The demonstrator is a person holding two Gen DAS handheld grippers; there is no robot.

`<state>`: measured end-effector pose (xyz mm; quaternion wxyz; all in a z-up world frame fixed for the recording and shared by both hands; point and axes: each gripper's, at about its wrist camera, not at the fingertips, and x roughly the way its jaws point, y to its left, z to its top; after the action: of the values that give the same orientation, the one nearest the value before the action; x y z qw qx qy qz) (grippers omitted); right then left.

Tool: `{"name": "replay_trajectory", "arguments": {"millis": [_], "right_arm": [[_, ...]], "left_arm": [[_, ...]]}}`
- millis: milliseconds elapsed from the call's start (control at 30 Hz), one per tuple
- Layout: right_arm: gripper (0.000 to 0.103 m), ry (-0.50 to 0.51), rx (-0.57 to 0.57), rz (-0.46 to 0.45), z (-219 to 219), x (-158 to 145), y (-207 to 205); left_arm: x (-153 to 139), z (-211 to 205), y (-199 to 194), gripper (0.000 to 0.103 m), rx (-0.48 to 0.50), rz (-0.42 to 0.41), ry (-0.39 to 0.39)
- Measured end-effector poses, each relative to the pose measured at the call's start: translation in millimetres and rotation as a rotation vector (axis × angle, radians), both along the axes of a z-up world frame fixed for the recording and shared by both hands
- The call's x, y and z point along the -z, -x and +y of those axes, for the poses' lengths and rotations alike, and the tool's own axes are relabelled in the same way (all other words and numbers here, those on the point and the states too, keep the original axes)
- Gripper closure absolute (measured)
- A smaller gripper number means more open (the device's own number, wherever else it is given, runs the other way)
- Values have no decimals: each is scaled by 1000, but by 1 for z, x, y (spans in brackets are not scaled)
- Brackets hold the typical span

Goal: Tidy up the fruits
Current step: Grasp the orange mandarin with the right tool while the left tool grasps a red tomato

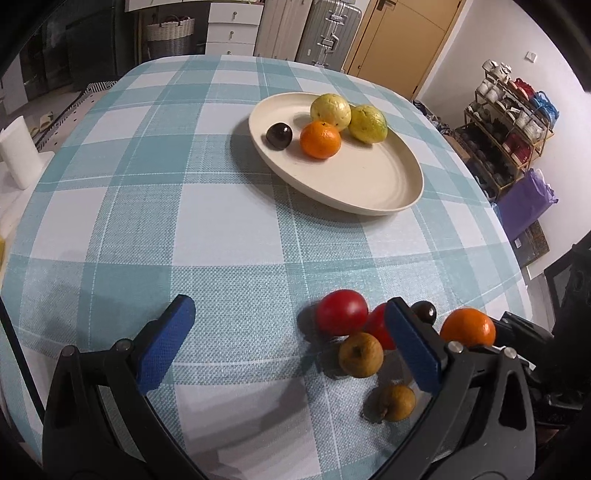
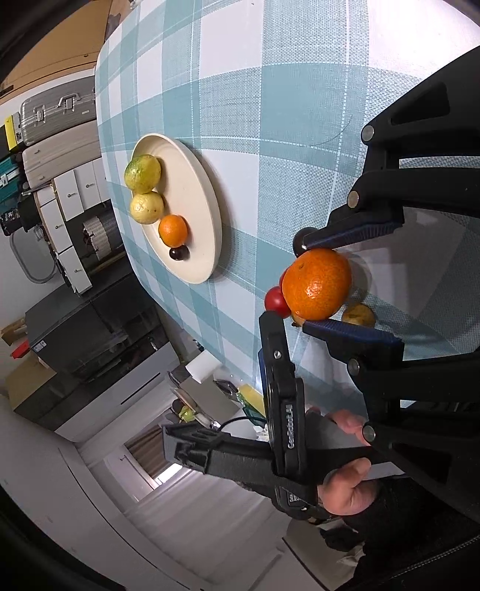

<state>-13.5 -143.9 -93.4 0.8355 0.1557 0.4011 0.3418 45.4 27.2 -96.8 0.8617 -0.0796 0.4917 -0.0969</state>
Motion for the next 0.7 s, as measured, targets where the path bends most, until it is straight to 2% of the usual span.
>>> {"name": "replay_trajectory", "arguments": {"millis": [233,333,400,433,500,533,667,700], "right_arm": [[63,-11,-1,-6,-3,0,1],[63,-14,1,-3,-4,1,0],[63,-15,2,-2,-5,1,0],[63,-15,1,0,-5,2,0],[63,-16,1,1,-6,2,0],[63,-16,1,0,-6,2,0],[63,-13,5,2,-7,3,-1],[63,-13,7,2,-7,3,-1]], "left_arm": [[4,-5,-5,4,32,8,43],[2,-7,-4,13,40,-3,49],[2,-8,-5,27,52,2,53],[3,-9,-5,30,56,6,57],[4,-10,-5,45,69,13,74],[4,-10,-5,48,74,17,81],[6,-11,-3,75,107,22,134],[6,-12,-3,75,117,19,139]]}}
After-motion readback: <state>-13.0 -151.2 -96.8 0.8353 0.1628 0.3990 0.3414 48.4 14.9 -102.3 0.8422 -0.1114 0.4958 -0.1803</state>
